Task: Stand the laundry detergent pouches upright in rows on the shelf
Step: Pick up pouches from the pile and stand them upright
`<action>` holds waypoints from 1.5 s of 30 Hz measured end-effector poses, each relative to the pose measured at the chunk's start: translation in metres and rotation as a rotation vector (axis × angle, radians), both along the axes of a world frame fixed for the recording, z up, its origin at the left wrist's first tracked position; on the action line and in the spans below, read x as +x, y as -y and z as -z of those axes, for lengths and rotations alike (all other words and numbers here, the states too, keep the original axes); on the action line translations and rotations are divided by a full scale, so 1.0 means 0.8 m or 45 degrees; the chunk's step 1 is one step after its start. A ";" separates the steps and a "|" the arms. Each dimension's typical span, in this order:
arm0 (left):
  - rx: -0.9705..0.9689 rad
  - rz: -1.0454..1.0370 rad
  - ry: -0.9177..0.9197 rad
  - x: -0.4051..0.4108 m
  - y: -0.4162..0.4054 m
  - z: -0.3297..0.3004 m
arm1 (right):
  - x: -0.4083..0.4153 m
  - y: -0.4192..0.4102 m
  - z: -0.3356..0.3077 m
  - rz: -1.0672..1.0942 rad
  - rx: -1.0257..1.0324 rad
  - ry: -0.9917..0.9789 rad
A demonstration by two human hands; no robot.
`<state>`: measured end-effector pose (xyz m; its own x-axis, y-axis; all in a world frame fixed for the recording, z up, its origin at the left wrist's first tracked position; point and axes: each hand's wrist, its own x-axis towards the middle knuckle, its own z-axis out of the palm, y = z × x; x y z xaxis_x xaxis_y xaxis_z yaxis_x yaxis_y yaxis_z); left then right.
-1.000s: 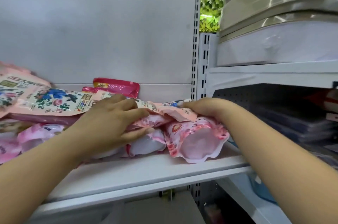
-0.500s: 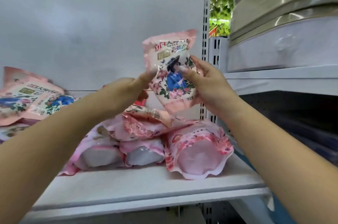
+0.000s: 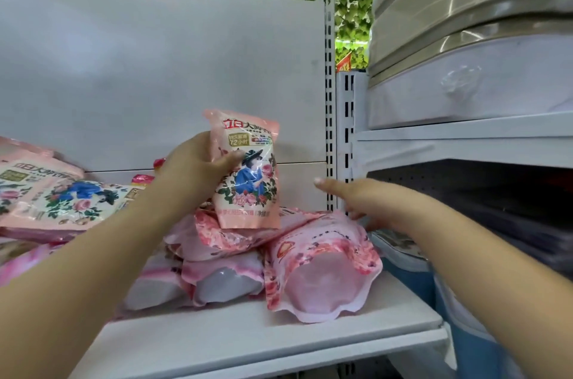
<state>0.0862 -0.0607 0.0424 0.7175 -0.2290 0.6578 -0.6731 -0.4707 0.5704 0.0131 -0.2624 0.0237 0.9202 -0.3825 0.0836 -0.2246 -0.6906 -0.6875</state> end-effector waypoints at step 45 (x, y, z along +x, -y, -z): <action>1.185 -0.300 -0.347 0.029 -0.069 0.000 | 0.040 -0.010 0.013 -0.224 -0.040 0.650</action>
<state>0.1094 -0.0056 0.0422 0.9107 -0.4021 0.0943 -0.4062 -0.9134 0.0276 0.0454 -0.2541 0.0133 0.8095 -0.2162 0.5459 0.2536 -0.7098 -0.6572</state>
